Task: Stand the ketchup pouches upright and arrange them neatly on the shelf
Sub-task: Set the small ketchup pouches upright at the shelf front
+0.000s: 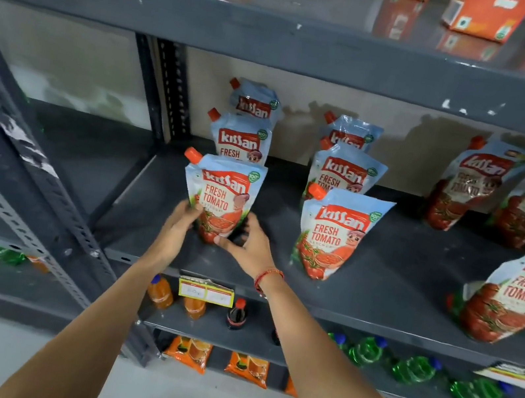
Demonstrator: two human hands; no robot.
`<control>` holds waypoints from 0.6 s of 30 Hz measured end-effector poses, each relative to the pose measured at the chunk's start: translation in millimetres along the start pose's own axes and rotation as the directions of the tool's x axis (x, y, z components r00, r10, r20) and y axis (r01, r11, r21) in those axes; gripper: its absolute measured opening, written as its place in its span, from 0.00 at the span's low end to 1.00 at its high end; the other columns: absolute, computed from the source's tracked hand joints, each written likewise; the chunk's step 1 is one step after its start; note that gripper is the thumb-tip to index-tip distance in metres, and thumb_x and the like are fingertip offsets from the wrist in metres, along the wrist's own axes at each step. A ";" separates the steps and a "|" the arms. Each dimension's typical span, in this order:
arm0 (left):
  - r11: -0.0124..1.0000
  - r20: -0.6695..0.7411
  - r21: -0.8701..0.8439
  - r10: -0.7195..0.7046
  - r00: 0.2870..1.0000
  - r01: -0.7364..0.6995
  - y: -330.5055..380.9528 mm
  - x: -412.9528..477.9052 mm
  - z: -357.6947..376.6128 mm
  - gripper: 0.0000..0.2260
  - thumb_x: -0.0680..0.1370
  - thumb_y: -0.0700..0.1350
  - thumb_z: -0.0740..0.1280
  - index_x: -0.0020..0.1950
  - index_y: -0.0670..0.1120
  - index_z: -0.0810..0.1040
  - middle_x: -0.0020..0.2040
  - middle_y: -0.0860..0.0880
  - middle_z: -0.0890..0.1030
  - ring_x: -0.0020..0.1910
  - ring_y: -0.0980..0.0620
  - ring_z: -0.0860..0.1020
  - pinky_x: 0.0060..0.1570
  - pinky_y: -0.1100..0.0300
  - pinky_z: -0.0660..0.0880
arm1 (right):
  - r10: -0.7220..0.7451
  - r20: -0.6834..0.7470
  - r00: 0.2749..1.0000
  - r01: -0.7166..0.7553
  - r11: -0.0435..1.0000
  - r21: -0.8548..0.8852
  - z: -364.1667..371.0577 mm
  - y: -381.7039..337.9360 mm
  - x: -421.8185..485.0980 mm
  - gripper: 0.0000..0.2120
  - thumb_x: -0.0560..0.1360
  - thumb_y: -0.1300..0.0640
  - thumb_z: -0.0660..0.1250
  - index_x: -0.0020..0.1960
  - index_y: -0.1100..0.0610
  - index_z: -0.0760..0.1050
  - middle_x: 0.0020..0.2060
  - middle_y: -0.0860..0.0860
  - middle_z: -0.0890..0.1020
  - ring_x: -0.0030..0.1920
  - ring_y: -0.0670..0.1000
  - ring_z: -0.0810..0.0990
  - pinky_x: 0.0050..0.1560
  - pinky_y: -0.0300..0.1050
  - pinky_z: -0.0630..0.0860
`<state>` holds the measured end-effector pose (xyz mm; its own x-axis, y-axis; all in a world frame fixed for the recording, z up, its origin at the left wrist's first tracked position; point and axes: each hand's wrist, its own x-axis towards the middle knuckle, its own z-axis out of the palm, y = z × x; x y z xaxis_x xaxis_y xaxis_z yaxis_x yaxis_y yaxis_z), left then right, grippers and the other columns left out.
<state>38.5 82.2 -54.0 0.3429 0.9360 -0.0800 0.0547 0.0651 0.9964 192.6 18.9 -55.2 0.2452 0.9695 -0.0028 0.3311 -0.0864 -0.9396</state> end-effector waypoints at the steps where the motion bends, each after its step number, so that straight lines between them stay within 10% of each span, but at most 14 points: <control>1: 1.000 0.035 0.022 -0.004 0.999 0.003 -1.5 2.1 -1.5 0.11 0.78 0.55 0.58 0.60 0.58 0.71 0.60 0.57 0.75 0.58 0.62 0.73 0.55 0.65 0.68 | -0.009 -0.001 1.000 0.009 1.000 -0.001 1.3 0.2 1.1 0.30 0.68 0.56 0.75 0.65 0.56 0.66 0.62 0.55 0.77 0.61 0.53 0.76 0.57 0.40 0.73; 10: 0.996 0.068 0.086 0.024 0.997 -0.030 -8.3 -3.4 -5.2 0.15 0.78 0.51 0.62 0.63 0.49 0.72 0.60 0.51 0.77 0.60 0.55 0.74 0.59 0.60 0.69 | -0.010 -0.021 1.000 0.010 1.000 0.000 -0.2 7.8 -2.5 0.25 0.69 0.57 0.74 0.63 0.57 0.67 0.60 0.54 0.79 0.51 0.41 0.74 0.40 0.18 0.70; 18: 0.994 0.011 0.098 0.038 0.999 -0.039 -2.8 -11.9 2.1 0.16 0.78 0.50 0.61 0.65 0.48 0.70 0.59 0.53 0.76 0.55 0.61 0.75 0.52 0.69 0.69 | -0.012 -0.040 0.999 0.011 1.000 -0.026 3.1 6.2 -4.9 0.25 0.70 0.56 0.73 0.63 0.57 0.67 0.61 0.55 0.78 0.59 0.49 0.77 0.49 0.27 0.71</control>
<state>36.2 70.2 -55.9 0.3553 0.9338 -0.0420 0.1326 -0.0059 0.9912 190.6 14.3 -62.1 0.2774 0.9605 0.0222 0.3576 -0.0818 -0.9303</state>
